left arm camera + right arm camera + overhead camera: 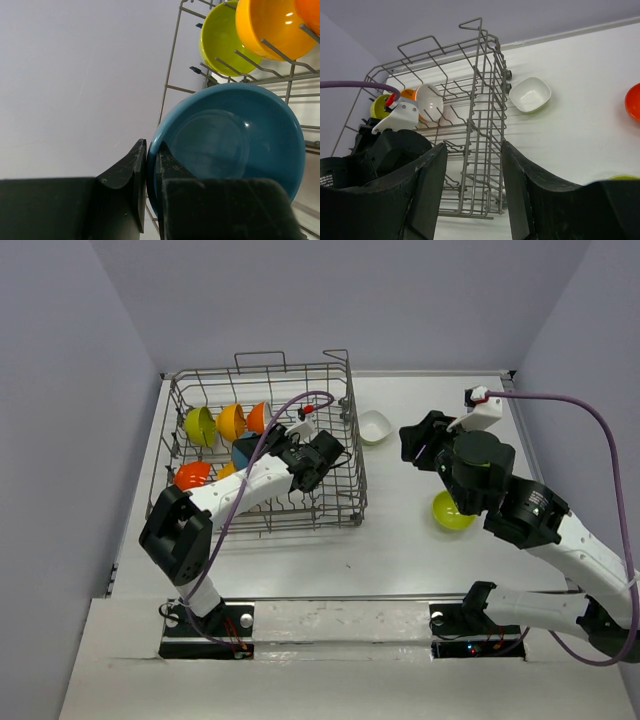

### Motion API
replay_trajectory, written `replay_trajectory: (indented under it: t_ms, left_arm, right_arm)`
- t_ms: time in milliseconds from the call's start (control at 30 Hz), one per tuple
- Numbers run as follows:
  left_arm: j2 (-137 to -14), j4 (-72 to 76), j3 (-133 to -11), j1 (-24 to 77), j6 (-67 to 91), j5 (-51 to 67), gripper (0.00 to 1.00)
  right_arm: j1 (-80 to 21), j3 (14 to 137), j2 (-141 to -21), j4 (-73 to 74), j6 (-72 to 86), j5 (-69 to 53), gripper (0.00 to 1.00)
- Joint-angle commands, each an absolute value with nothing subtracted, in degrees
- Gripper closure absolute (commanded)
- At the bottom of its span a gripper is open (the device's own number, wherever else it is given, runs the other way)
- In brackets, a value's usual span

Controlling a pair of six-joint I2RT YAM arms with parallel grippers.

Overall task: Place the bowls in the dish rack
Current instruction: Insert the bowl into the dish rack.

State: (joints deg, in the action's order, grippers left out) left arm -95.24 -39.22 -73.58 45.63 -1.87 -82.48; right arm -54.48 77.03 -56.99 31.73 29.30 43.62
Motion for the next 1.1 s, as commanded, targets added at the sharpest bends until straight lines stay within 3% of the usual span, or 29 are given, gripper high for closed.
replay_trajectory:
  t_ms: [0, 1067]
  left_arm:
    - [-95.0, -38.3, -75.0, 45.4, -1.6, -86.0, 1.00]
    - [-94.5, -27.0, -67.4, 46.1, -13.6, -88.5, 1.00]
  right_arm:
    - [-54.8, 76.9, -55.5, 28.5, 28.6, 45.6, 0.47]
    - [-54.8, 75.1, -53.0, 28.1, 28.0, 46.3, 0.45]
